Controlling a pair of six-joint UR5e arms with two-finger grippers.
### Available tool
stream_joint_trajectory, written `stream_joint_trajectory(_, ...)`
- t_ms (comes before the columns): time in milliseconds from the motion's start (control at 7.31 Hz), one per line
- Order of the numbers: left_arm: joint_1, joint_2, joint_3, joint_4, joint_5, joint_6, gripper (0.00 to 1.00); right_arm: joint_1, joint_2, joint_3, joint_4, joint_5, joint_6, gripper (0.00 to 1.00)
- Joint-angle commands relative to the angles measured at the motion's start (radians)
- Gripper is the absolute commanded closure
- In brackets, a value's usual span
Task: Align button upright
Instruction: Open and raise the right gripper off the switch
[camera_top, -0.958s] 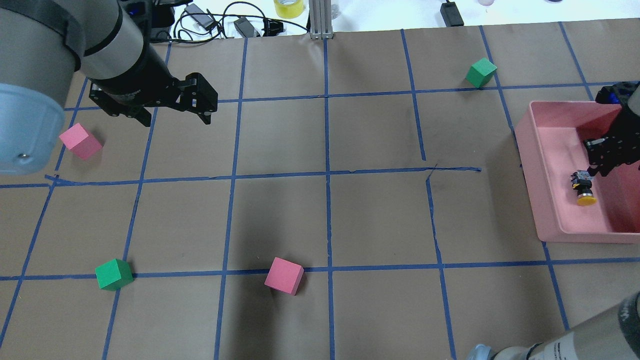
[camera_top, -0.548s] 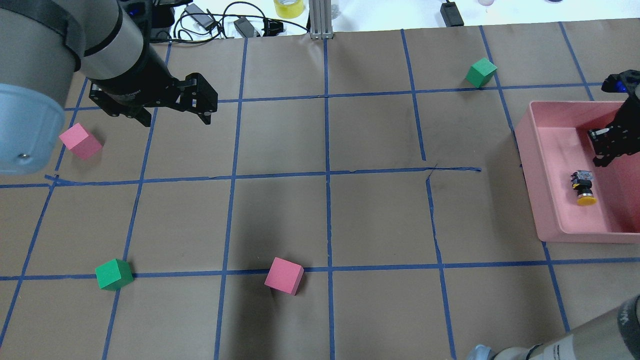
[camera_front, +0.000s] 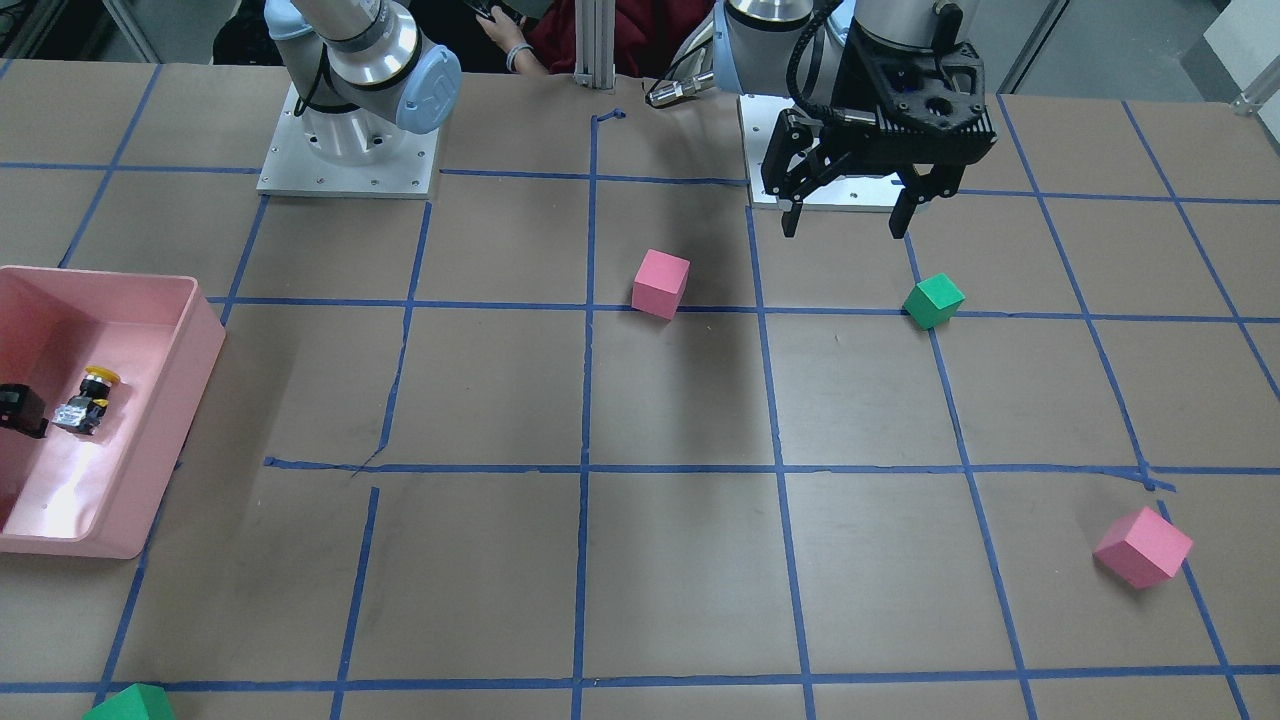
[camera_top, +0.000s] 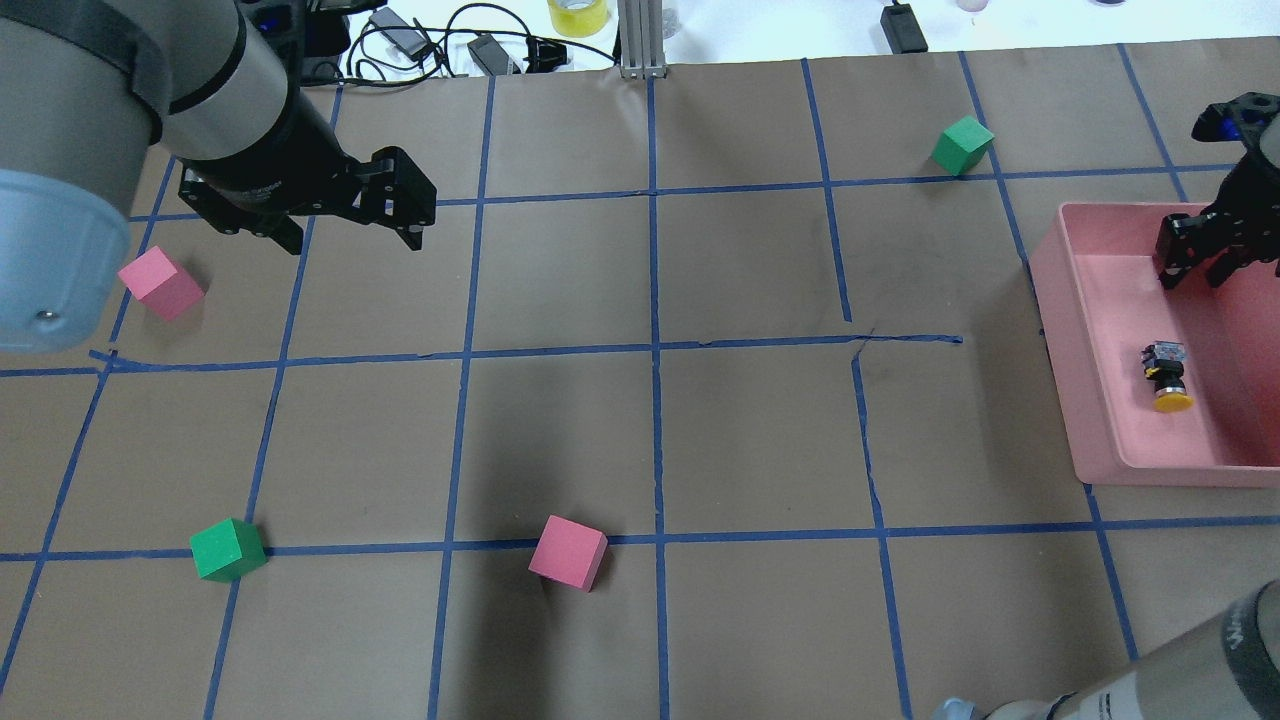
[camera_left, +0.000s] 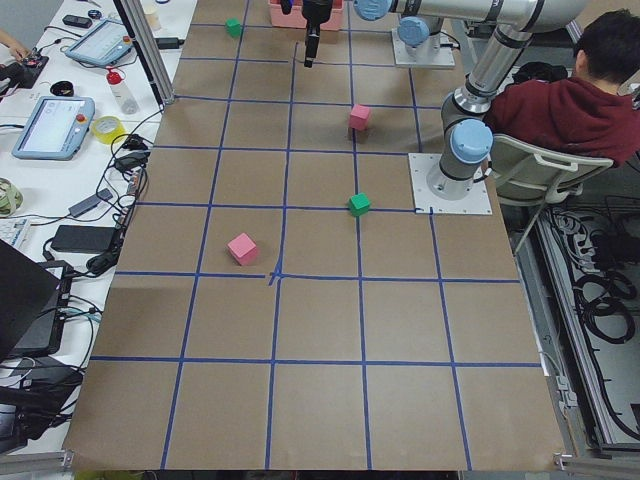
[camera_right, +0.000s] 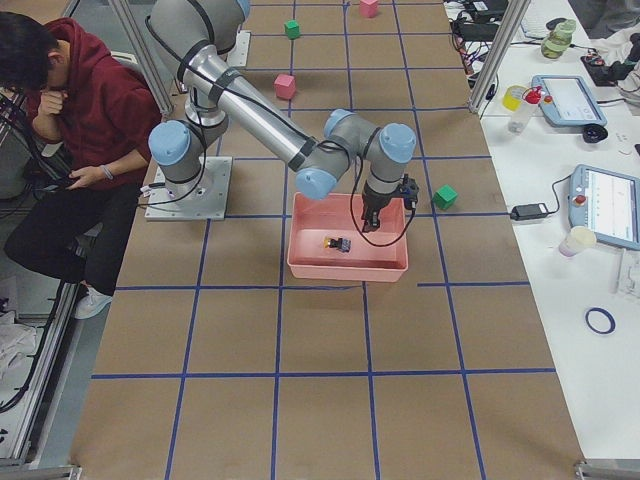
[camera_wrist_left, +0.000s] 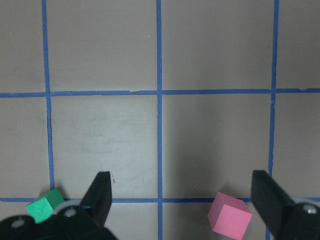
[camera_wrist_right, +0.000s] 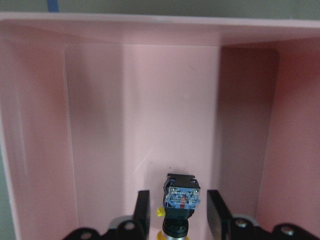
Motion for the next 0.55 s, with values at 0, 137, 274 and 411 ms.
stream_joint_trajectory(0,-0.001,0.002,0.000,0.000,-0.001,0.000,0.00,-0.001,0.070,0.007,-0.081,0.002,-0.009,0.00)
stream_joint_trajectory(137,-0.001,0.000,0.000,0.000,0.001,0.000,0.00,-0.001,0.077,0.008,-0.081,0.010,0.003,0.00)
stream_joint_trajectory(274,0.000,0.000,0.000,0.000,0.001,0.000,0.00,-0.001,0.093,0.013,-0.081,0.010,0.002,0.01)
stream_joint_trajectory(411,0.000,0.002,0.000,0.000,0.001,0.000,0.00,-0.003,0.112,0.018,-0.096,0.000,0.002,0.01)
